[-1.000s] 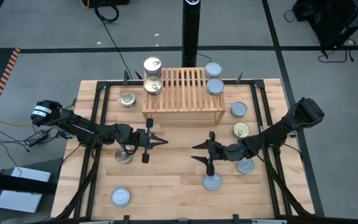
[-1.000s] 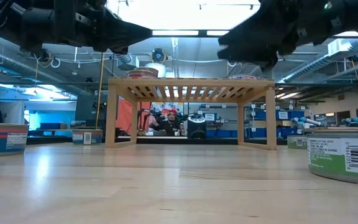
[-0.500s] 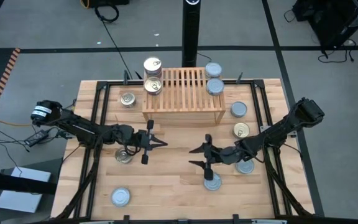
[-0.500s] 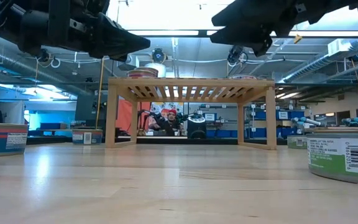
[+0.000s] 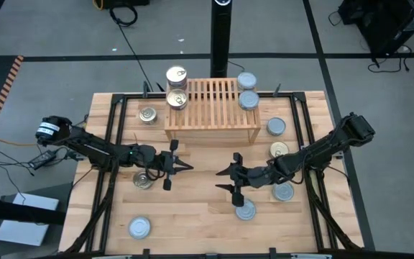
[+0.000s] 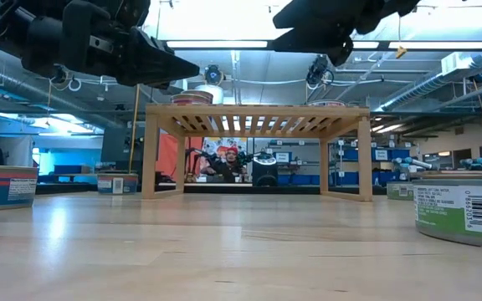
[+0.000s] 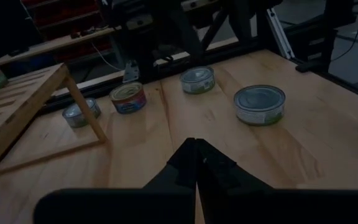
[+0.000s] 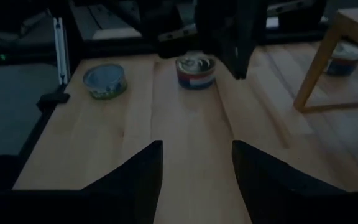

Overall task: Stack canned seafood by type on shelf
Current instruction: Adjust the blue-pink tuna can

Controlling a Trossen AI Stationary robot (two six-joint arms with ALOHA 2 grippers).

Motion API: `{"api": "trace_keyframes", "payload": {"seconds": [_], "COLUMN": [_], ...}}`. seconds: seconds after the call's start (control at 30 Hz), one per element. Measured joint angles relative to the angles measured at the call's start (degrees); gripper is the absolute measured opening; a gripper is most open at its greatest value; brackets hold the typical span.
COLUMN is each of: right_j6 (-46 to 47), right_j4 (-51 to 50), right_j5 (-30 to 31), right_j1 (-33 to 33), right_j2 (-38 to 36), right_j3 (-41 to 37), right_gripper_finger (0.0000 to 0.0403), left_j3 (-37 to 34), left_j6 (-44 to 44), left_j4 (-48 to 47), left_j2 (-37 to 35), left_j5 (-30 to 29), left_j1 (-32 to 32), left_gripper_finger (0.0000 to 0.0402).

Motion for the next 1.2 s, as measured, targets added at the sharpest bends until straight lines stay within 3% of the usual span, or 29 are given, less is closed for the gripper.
{"api": "trace_keyframes", "payload": {"seconds": [0.17,0.5,0.7,0.97,1.2], "right_j6": [4.5,25.2,40.3,45.3,38.6], "right_j4": [-15.7,-61.7,-80.8,-83.2,-73.4], "right_j5": [-0.2,3.9,1.3,0.4,-4.5], "right_j1": [2.1,5.0,5.8,1.2,-4.4], "right_j2": [0.0,-0.1,-1.8,-5.0,-12.9], "right_j3": [6.0,18.8,18.2,9.1,-0.3], "right_gripper_finger": [0.0198,0.0188,0.0149,0.0012,0.0006], "left_j3": [0.0,0.0,0.0,0.0,0.0], "left_j6": [-0.6,-1.8,-1.8,-2.0,-3.0], "left_j4": [0.2,0.3,0.3,0.4,2.3], "left_j2": [0.0,0.0,0.0,0.0,0.0], "left_j5": [0.0,0.0,0.0,0.0,2.0], "left_j1": [0.0,0.0,0.0,0.0,0.0], "left_gripper_finger": [0.0008,0.0008,0.0008,0.0008,0.0008]}}
